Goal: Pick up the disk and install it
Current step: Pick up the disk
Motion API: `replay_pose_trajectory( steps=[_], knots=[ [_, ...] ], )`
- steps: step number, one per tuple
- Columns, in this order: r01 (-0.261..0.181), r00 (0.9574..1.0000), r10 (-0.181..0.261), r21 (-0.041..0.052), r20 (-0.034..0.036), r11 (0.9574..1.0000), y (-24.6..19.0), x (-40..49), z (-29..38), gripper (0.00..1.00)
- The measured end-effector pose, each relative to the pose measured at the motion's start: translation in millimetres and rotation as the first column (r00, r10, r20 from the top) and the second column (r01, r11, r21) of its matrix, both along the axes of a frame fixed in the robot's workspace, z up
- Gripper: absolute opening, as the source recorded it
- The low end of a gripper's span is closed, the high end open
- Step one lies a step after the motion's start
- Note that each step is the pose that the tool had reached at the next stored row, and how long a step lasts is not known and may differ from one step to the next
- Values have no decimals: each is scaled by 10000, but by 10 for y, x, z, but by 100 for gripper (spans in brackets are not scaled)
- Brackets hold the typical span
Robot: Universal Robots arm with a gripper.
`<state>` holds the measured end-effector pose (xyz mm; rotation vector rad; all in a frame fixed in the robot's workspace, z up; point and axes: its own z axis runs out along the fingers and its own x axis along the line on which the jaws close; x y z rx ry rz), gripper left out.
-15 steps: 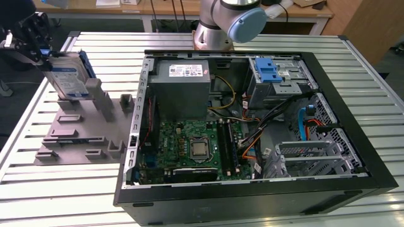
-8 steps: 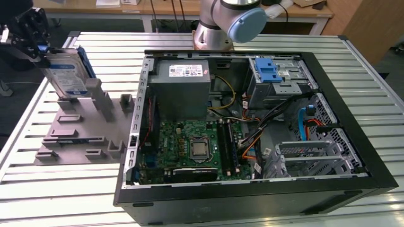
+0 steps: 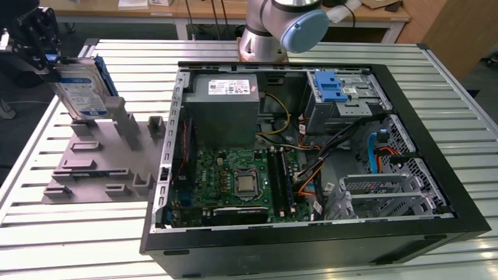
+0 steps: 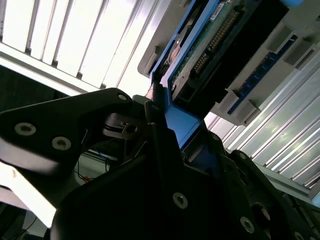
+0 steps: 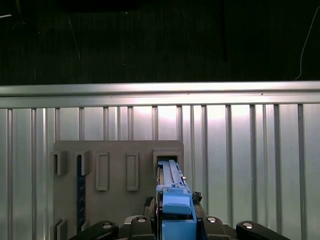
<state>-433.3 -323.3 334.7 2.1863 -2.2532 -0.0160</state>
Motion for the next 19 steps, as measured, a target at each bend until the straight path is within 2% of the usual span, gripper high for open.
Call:
replay_pose_trajectory(
  steps=[19],
  knots=[
    [0,10000,0,-1,0,10000,0,0,31,36]
  ],
)
